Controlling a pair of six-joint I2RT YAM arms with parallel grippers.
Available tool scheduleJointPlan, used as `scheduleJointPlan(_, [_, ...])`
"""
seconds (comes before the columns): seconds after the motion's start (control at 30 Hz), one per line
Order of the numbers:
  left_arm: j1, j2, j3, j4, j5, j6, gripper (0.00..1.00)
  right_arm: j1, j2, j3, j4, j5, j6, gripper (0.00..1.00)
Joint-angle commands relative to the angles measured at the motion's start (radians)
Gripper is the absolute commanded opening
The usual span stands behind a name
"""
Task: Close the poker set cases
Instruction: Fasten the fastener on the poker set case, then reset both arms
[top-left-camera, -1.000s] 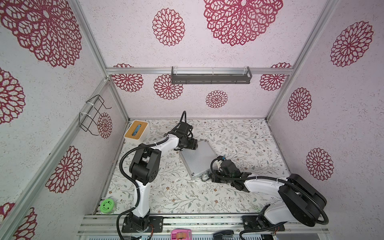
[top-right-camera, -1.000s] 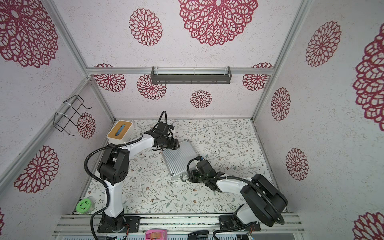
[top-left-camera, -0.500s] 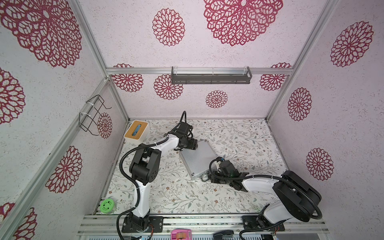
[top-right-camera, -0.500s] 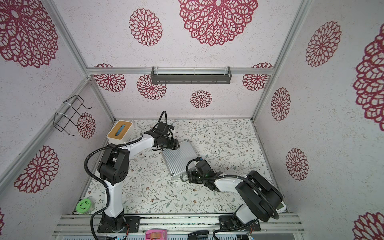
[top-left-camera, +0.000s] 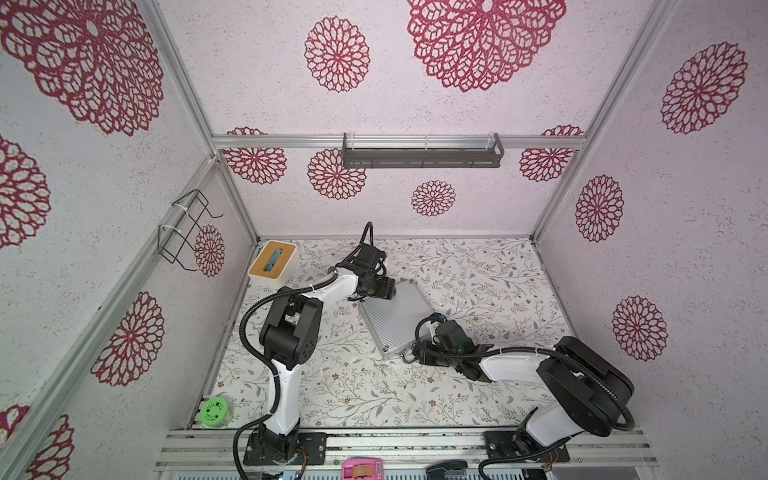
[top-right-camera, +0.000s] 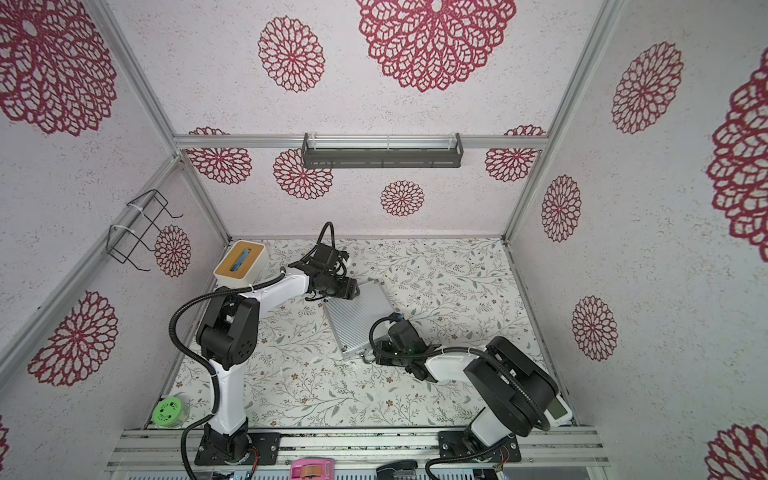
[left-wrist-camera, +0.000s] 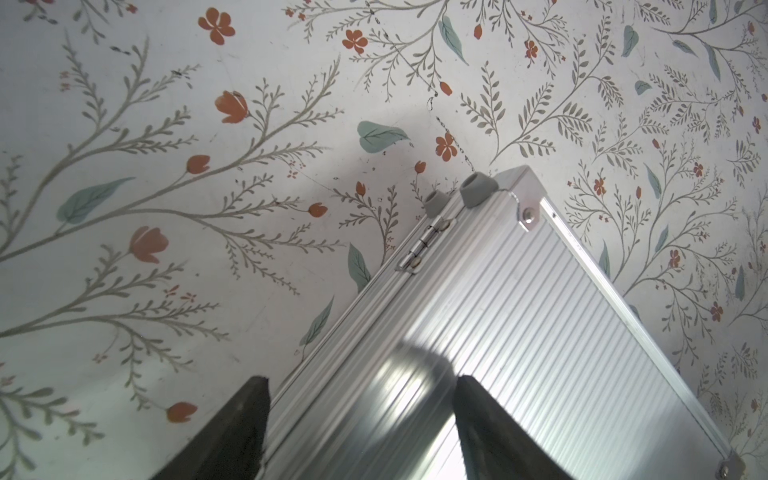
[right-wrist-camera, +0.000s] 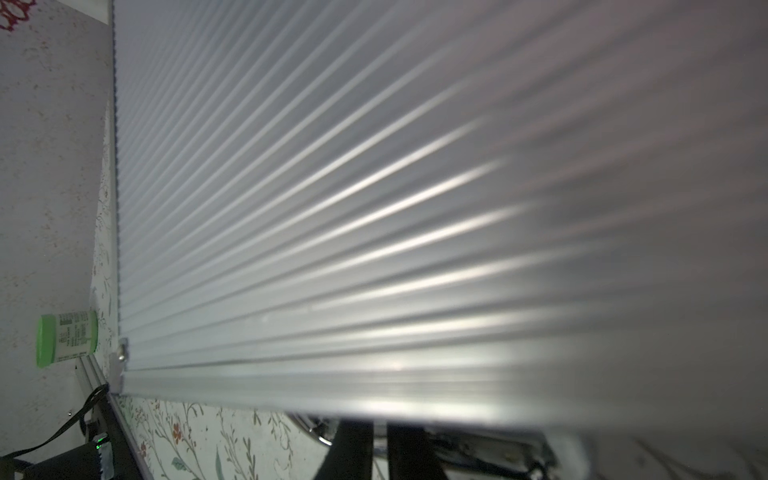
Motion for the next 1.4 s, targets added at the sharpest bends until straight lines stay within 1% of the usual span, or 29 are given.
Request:
scheduleJointPlan(0.0, [-0.006,0.035,0.003,-0.044,0.022,0.009,0.74,0.002,0.018,0.018,-0.034,0.072,0.054,0.12])
scheduleJointPlan(0.2, [-0.003,0.023,-0.002,-0.042,0.004,0.014,0.74,0.005,-0.057,0.018,-0.061,0.039,0.064,0.17])
scheduleJointPlan(0.3, [-0.002,0.015,-0.003,-0.035,-0.003,0.010,0.74,0.008,-0.125,0.019,-0.125,0.026,0.054,0.21])
scheduleJointPlan(0.43, [0.004,-0.004,-0.006,-0.026,-0.022,0.009,0.74,0.010,-0.247,0.016,-0.266,0.038,0.023,0.28])
scheduleJointPlan(0.53, [0.010,-0.036,-0.022,0.000,-0.045,0.002,0.76,0.008,-0.346,0.021,-0.386,0.080,-0.020,0.35])
scheduleJointPlan(0.63, [0.016,-0.096,-0.056,0.049,-0.071,-0.014,0.81,-0.020,-0.402,0.055,-0.489,0.127,-0.099,0.47])
scheduleJointPlan(0.73, [0.016,-0.188,-0.095,0.089,-0.108,-0.030,0.85,-0.100,-0.395,0.081,-0.502,0.087,-0.181,0.57])
scheduleJointPlan(0.8, [0.018,-0.239,-0.125,0.106,-0.137,-0.041,0.88,-0.153,-0.381,0.091,-0.485,0.056,-0.223,0.60])
scheduleJointPlan(0.83, [0.018,-0.272,-0.148,0.116,-0.155,-0.048,0.89,-0.175,-0.376,0.096,-0.469,0.039,-0.254,0.65])
scheduleJointPlan(0.9, [0.019,-0.339,-0.210,0.146,-0.186,-0.059,0.92,-0.201,-0.368,0.112,-0.463,0.047,-0.305,0.74])
scheduleJointPlan(0.93, [0.018,-0.378,-0.249,0.170,-0.211,-0.066,0.98,-0.215,-0.366,0.121,-0.459,0.052,-0.340,0.79])
scheduleJointPlan(0.97, [0.020,-0.417,-0.294,0.190,-0.242,-0.070,0.97,-0.229,-0.361,0.131,-0.460,0.068,-0.373,0.85])
scheduleJointPlan(1.1, [0.041,-0.544,-0.453,0.266,-0.340,-0.082,0.97,-0.296,-0.355,0.151,-0.430,0.082,-0.482,0.99])
scheduleJointPlan(1.27, [0.070,-0.681,-0.652,0.365,-0.504,-0.045,0.97,-0.410,-0.350,0.155,-0.364,0.113,-0.578,0.99])
scheduleJointPlan(1.37, [0.092,-0.725,-0.759,0.450,-0.596,-0.028,0.97,-0.479,-0.339,0.153,-0.321,0.173,-0.633,0.99])
